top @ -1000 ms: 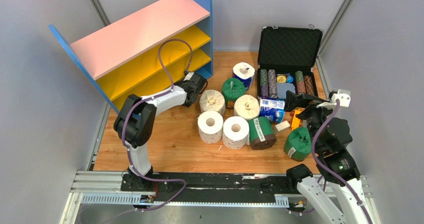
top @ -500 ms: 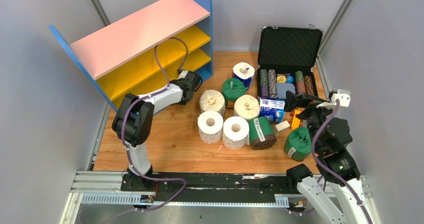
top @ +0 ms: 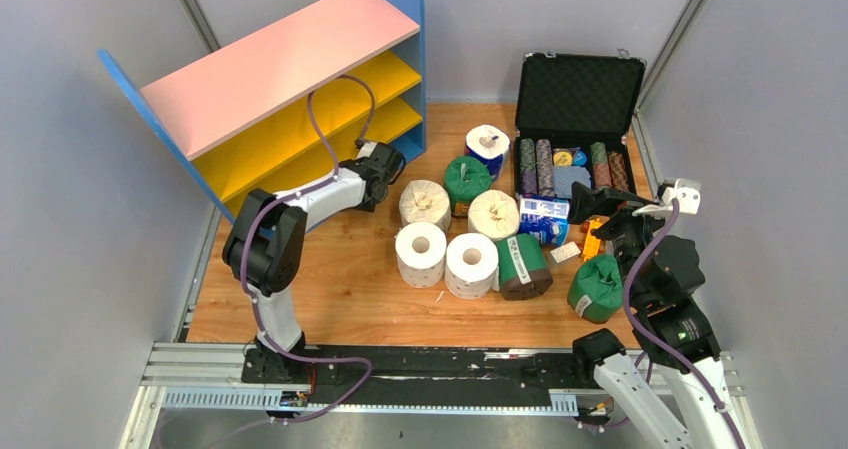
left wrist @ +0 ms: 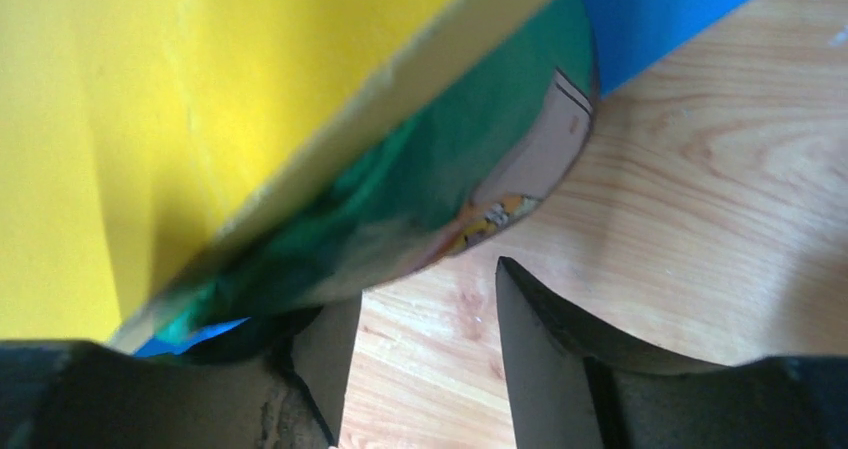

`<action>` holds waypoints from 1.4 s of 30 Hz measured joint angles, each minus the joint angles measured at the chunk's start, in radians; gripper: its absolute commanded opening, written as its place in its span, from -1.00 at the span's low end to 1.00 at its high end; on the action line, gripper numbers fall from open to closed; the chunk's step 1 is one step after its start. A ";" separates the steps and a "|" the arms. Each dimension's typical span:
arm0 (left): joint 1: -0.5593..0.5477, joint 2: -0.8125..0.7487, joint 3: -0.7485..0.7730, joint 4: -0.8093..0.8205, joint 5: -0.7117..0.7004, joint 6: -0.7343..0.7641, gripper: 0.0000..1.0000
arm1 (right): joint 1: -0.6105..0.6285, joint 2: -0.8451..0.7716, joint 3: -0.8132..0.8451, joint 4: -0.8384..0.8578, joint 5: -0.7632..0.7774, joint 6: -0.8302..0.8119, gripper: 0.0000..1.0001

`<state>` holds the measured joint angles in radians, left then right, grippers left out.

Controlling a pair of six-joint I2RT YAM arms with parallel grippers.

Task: Place and organize the paper towels onto the shelf
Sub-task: Place the paper towel on the shelf, then pick up the paper towel from the center of the board.

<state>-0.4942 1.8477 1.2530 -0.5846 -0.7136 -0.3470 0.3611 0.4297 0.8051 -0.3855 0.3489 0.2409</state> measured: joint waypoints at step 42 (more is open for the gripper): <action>-0.259 -0.027 0.484 -0.003 0.750 0.507 0.65 | 0.000 -0.113 -0.004 -0.060 0.040 -0.017 1.00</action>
<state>-0.7532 1.8210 1.7367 -0.5877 0.0360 0.1604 0.3611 0.3172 0.8009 -0.4458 0.3889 0.2237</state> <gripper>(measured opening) 0.832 0.998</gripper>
